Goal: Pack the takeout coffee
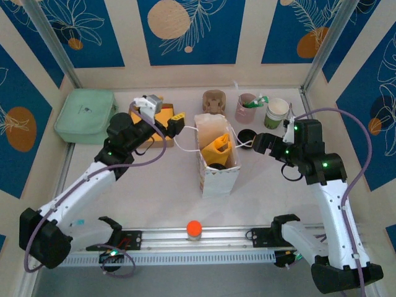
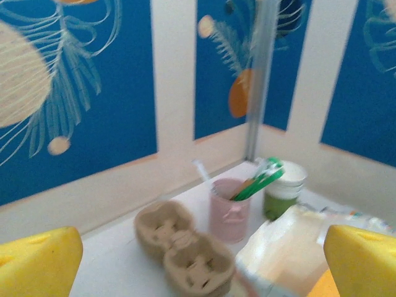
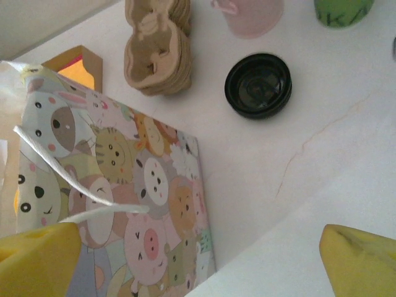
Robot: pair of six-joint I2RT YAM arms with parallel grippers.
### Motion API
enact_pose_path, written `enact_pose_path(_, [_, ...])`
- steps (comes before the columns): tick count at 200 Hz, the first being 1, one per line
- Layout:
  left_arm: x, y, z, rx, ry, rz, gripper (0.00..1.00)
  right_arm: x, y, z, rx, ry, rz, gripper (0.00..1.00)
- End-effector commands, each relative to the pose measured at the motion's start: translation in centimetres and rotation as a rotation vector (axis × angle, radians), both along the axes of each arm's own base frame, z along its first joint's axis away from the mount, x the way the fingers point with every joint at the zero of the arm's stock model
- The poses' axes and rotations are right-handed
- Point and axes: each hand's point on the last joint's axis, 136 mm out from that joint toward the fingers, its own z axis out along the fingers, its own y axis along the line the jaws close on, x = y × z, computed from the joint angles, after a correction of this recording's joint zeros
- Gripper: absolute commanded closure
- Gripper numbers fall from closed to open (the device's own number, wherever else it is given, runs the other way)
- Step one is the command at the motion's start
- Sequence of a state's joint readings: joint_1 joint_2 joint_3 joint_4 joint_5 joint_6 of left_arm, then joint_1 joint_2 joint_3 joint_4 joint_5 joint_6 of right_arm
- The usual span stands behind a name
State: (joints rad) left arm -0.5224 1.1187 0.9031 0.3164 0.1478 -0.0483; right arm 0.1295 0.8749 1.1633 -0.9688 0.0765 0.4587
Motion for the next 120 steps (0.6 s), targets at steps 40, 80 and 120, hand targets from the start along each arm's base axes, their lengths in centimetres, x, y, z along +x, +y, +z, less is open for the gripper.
enact_pose_path(40, [0.5,5.9,-5.7,0.181,0.095,0.34,0.0,1.1,-0.4,1.7,-0.066,-0.209,0.017,0.01])
enact_pose_path(80, [0.3,9.2,-9.4,0.251,0.157,0.518,0.0,1.5,-1.7,0.5,-0.114,-0.222,-0.044,0.01])
enact_pose_path(120, [-0.2,11.3,-12.5,0.372,0.18,0.664,0.0,1.3,-4.1,-1.5,-0.116,-0.271,-0.204,0.01])
